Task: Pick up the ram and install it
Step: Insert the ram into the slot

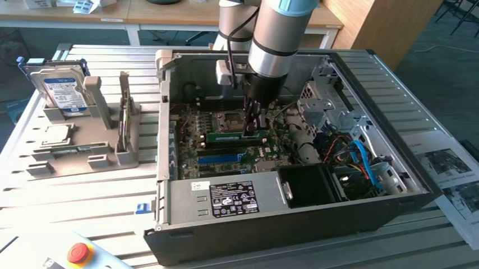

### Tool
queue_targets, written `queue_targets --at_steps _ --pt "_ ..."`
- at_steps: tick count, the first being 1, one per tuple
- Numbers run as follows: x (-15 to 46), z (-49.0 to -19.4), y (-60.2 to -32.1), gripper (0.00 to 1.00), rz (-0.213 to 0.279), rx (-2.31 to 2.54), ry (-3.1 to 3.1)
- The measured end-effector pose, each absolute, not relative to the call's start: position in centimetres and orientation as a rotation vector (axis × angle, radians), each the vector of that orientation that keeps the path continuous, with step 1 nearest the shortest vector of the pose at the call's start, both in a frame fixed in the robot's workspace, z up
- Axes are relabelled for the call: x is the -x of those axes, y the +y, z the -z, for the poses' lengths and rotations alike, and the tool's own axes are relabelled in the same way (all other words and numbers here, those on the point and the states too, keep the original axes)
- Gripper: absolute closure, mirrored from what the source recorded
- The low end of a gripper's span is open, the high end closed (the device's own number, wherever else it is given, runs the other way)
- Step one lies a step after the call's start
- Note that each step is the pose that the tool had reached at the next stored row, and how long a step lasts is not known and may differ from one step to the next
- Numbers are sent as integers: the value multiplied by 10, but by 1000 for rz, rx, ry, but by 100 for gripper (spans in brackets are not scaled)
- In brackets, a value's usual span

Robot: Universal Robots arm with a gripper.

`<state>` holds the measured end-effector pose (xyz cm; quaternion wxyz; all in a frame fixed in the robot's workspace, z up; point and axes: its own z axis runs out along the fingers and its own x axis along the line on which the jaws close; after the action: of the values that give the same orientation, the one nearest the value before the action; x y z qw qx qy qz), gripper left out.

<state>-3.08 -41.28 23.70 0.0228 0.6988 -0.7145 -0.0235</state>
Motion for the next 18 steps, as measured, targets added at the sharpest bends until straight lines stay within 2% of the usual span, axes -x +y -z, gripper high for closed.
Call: queue_targets --at_steps 18 --pt "31 -235 -412 88 73 -2167 -2210"
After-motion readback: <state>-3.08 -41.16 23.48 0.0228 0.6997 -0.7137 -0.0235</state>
